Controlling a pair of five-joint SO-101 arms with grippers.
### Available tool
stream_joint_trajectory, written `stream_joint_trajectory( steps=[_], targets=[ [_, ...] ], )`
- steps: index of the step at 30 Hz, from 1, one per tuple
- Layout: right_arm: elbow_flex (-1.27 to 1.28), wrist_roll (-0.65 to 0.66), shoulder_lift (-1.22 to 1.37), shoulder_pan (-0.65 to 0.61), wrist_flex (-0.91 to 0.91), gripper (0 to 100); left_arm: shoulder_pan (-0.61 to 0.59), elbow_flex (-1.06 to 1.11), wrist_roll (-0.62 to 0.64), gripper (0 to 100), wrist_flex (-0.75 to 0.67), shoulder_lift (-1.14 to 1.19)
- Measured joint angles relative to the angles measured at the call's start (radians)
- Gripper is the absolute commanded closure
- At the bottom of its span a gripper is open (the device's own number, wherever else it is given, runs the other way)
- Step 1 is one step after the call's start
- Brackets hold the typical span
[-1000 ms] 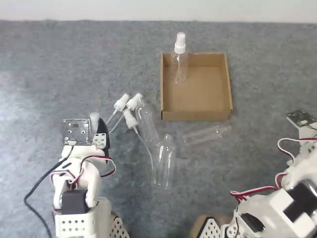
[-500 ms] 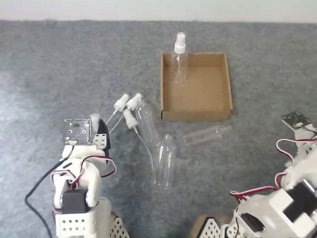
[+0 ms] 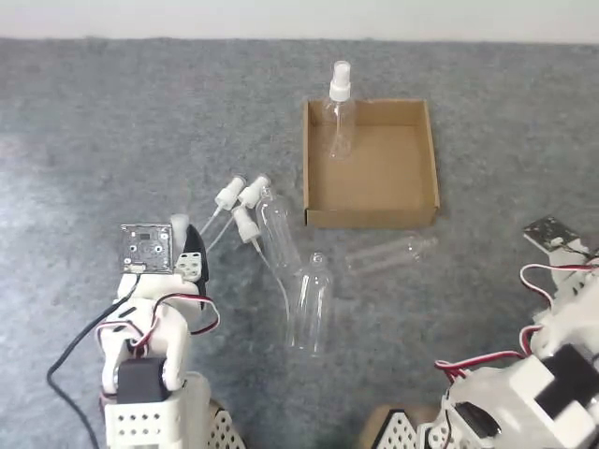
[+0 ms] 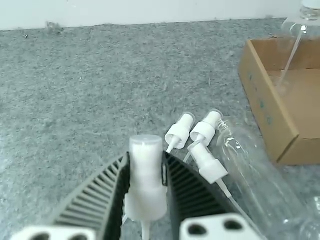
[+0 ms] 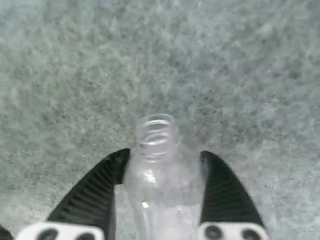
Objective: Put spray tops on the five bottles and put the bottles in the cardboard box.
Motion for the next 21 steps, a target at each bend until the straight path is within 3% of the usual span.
stream_joint_trajectory(
  steps=[3, 7, 12, 16, 21],
  targets=[
    [-0.006, -0.120, 0.000, -0.003, -0.035, 96.6, 0.000, 0.000, 0.000, 99, 0.000, 0.000],
    [-0.074, -0.388, 0.000, -0.038, -0.061, 99.4, 0.000, 0.000, 0.000, 99, 0.000, 0.000],
    [-0.137, -0.631, 0.000, -0.120, -0.074, 95.8, 0.000, 0.000, 0.000, 99, 0.000, 0.000],
    [-0.186, -0.761, 0.054, -0.169, -0.103, 94.9, 0.000, 0.000, 0.000, 99, 0.000, 0.000],
    [-0.282, -0.792, 0.192, -0.183, -0.087, 90.9, 0.000, 0.000, 0.000, 99, 0.000, 0.000]
  ],
)
